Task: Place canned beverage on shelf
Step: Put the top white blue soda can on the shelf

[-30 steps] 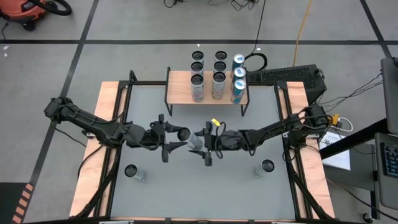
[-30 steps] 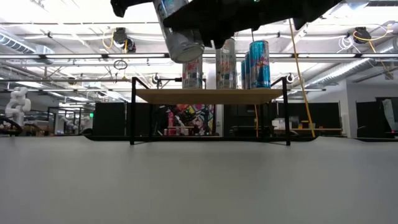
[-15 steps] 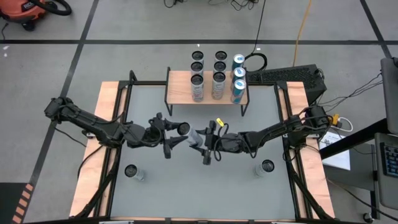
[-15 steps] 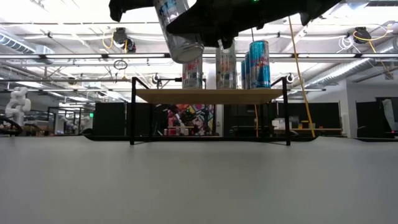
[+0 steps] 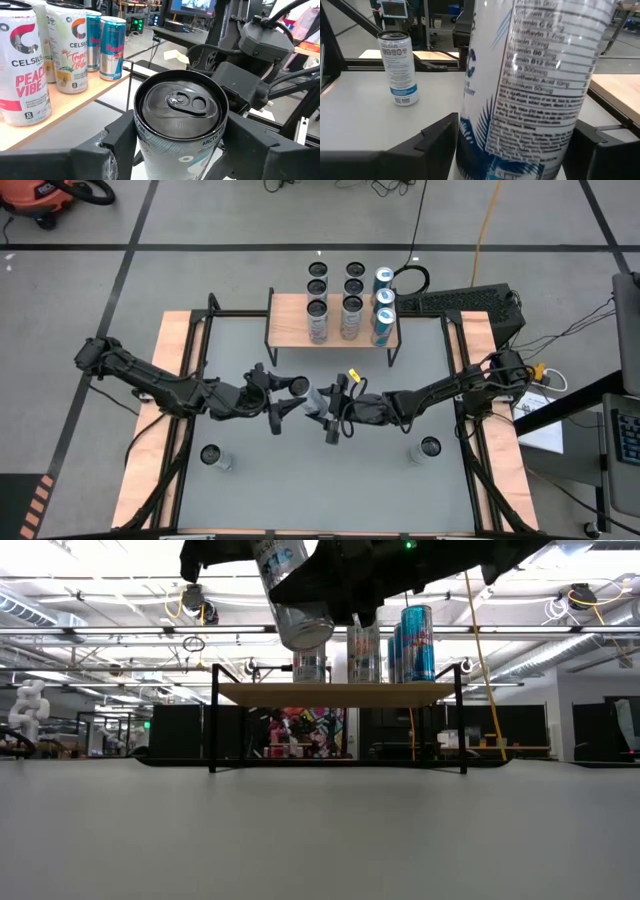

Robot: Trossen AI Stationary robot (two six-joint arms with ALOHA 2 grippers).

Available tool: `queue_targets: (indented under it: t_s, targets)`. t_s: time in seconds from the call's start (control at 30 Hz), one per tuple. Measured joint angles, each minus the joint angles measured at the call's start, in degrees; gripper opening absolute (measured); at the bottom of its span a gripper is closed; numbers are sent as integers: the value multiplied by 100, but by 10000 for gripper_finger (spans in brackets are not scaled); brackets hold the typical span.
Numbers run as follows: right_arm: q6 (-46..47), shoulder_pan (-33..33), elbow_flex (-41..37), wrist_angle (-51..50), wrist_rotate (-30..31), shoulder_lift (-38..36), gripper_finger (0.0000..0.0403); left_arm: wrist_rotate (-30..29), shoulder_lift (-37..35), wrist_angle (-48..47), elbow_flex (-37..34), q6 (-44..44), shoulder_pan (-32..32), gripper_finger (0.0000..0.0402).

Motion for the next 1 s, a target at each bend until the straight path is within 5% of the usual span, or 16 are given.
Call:
queue_targets:
  t_s: [0.37,0.5,0.77,1.0]
  targets:
    - [156,-44,0,-1,18,0,190,-63,0,-35,2,-63,-33,237]
    - [117,-41,0,24,-3,0,186,114,-4,-24,7,397,-59,270]
    - [173,-177,-9,571,-1088,11,186,301,-11,1,20,1141,-85,357]
    - [56,-314,-9,793,-1421,11,187,571,-190,-27,20,1469,-87,353]
